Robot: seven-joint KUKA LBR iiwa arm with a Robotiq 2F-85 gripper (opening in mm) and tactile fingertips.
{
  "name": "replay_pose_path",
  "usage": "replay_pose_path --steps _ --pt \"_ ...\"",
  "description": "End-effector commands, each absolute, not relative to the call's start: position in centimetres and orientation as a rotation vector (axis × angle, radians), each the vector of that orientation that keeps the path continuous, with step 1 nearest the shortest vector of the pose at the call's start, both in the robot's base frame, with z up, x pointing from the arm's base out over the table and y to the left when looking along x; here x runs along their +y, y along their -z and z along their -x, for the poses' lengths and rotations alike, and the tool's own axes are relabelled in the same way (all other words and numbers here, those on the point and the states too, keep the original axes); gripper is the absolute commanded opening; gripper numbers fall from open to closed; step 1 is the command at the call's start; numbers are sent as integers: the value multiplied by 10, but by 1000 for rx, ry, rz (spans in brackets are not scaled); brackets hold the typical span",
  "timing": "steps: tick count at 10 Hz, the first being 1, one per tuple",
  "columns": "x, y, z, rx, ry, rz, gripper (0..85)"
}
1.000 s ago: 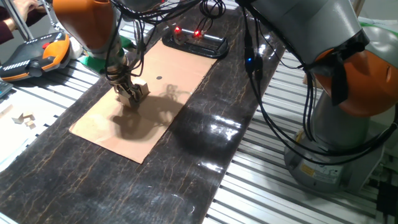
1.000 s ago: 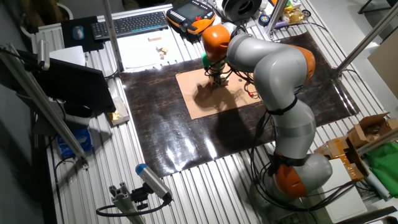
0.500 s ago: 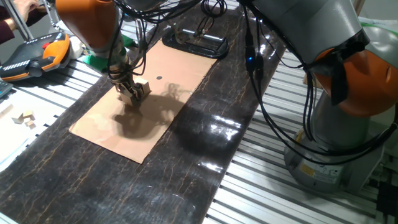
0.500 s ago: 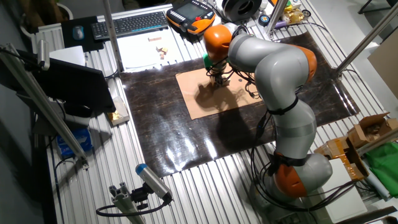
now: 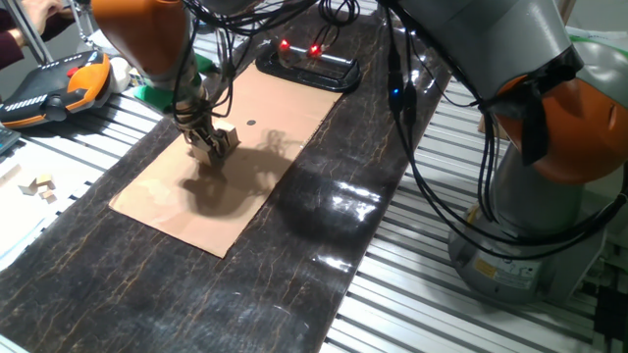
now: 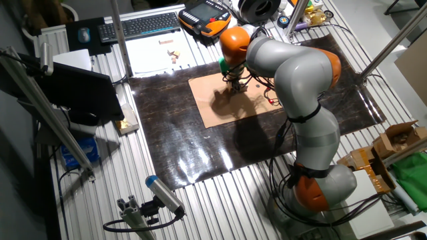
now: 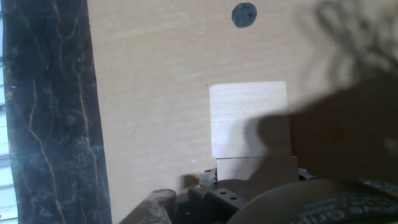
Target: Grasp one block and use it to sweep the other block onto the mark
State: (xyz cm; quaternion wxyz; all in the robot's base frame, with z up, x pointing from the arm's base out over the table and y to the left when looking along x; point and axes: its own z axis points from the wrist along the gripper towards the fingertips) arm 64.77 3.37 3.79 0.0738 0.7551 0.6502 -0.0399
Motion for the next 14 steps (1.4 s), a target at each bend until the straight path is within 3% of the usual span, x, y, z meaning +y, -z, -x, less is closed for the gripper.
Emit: replay_pose_path --steps 1,14 --pt "32 -38 -648 1955 118 -2266 7" --pt "16 -40 -647 1925 121 -2284 7"
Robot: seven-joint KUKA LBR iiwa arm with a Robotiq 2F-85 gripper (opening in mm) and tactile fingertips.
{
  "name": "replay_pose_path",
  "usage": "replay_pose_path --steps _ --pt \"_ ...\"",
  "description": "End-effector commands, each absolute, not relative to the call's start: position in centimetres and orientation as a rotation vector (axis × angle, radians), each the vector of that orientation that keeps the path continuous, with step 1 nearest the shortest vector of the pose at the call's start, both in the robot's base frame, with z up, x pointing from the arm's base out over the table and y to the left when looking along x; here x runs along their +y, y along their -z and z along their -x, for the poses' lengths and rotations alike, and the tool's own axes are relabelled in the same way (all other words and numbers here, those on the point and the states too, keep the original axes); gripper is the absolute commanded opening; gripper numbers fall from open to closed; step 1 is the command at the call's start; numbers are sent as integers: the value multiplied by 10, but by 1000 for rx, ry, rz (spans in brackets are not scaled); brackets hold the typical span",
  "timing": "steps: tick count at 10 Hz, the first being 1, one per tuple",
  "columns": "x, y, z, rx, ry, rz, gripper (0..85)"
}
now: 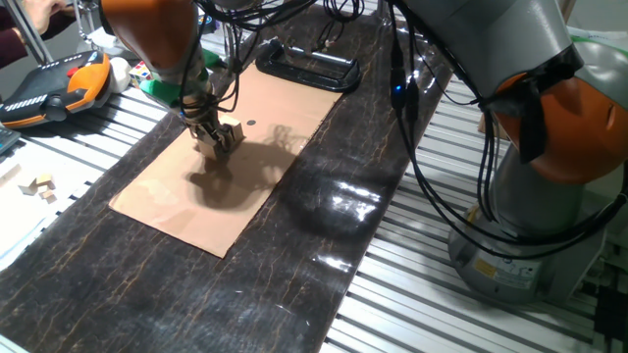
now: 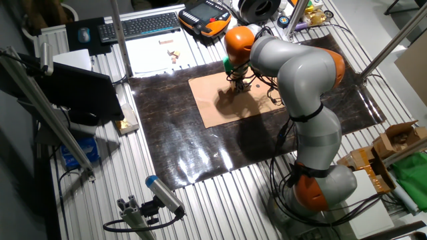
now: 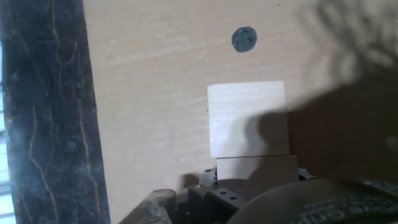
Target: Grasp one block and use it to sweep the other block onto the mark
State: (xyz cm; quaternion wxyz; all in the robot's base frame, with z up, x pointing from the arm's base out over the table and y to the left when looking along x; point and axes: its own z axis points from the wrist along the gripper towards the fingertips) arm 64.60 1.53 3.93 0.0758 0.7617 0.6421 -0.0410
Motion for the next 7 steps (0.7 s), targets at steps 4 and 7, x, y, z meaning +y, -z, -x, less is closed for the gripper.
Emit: replay_pose_path --steps 4,7 --pt "12 -41 -646 1909 126 -2298 7" --pt "10 -40 -646 1901 124 -2309 7"
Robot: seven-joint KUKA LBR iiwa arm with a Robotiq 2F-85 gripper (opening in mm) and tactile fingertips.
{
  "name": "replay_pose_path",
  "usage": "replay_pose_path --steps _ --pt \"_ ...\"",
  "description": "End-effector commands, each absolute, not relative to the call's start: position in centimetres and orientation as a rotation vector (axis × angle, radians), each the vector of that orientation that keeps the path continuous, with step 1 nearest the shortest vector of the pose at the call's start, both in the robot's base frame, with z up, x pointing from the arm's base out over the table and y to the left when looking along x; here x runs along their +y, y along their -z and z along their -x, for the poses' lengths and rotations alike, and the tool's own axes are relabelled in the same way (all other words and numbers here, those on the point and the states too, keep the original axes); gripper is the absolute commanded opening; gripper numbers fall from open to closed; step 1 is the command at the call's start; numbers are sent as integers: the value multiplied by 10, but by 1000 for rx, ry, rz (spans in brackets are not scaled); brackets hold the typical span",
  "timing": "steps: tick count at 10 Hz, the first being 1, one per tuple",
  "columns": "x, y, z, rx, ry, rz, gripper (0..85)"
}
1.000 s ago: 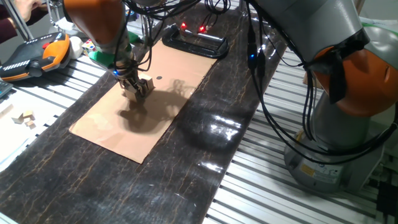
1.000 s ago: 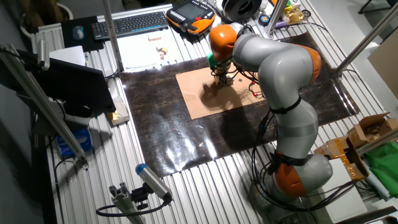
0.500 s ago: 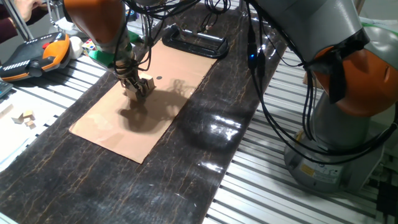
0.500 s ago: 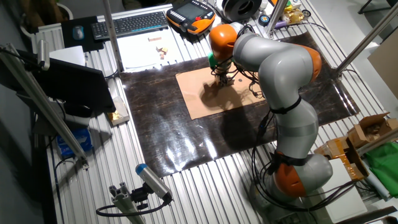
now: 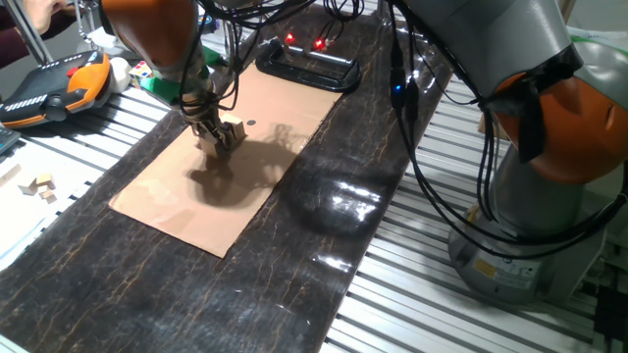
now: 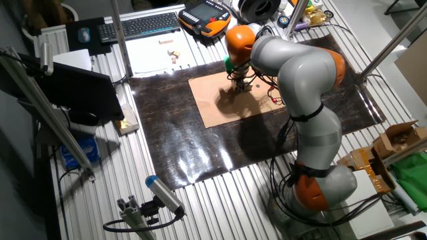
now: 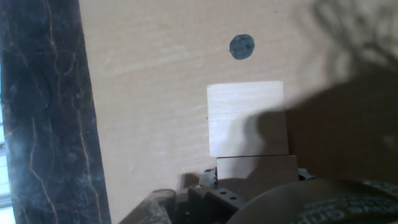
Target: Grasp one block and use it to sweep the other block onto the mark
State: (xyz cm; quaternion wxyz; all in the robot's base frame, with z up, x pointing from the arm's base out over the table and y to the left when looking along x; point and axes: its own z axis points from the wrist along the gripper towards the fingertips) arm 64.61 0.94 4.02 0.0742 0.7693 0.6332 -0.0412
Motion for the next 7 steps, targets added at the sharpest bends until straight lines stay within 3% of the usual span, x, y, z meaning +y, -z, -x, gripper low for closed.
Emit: replay_pose_path --steps 1,7 --pt "9 -39 -646 1902 124 -2308 7" --pt "6 -37 -645 1927 111 -2290 7"
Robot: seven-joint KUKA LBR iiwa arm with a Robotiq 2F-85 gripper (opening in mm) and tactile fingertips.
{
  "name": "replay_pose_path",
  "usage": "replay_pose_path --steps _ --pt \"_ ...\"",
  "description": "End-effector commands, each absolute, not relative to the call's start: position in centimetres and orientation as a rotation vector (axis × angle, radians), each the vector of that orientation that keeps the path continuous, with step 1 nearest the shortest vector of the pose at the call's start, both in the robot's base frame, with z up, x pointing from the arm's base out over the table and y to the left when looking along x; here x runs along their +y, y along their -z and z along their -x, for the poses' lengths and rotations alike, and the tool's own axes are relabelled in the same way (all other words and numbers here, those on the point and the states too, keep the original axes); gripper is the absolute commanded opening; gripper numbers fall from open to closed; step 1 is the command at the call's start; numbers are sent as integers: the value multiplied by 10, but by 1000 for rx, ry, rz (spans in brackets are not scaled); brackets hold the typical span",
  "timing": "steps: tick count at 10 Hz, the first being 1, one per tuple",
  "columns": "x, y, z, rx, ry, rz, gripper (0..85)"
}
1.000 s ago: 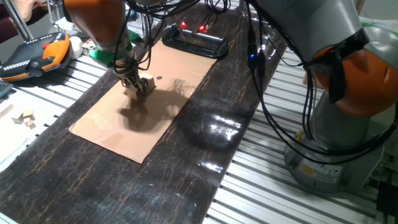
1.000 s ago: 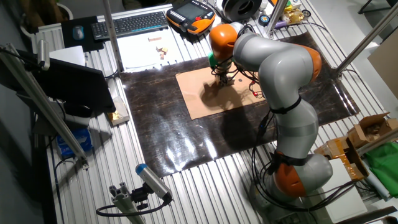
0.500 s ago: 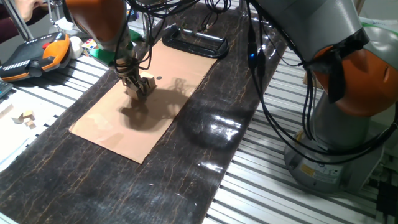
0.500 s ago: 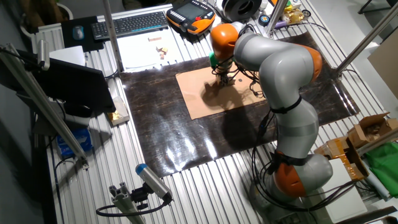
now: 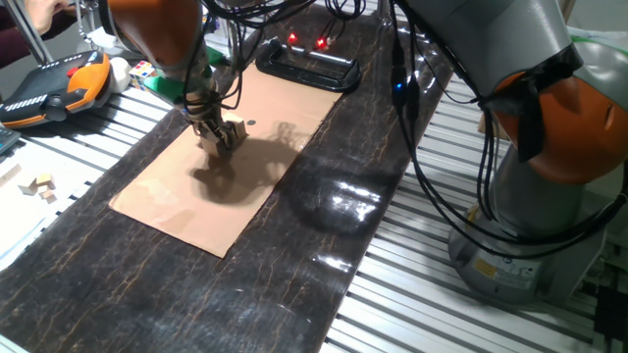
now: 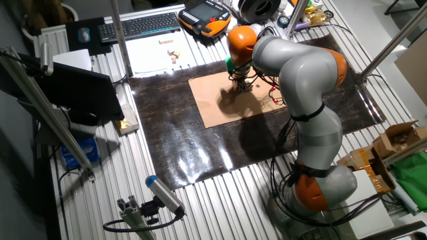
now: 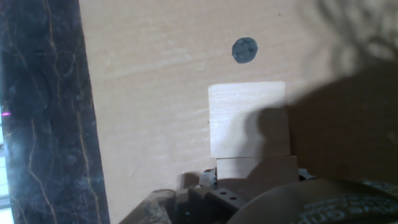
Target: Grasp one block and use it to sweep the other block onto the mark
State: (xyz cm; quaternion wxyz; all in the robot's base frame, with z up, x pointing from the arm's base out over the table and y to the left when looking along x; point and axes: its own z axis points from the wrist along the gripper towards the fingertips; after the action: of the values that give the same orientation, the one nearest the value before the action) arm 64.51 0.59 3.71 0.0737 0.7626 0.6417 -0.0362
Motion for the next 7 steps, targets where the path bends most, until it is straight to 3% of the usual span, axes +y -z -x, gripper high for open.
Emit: replay_pose_path --steps 1,7 --pt "6 -37 -645 1924 108 -2289 7" --pt "6 -37 -645 1940 115 -2264 7"
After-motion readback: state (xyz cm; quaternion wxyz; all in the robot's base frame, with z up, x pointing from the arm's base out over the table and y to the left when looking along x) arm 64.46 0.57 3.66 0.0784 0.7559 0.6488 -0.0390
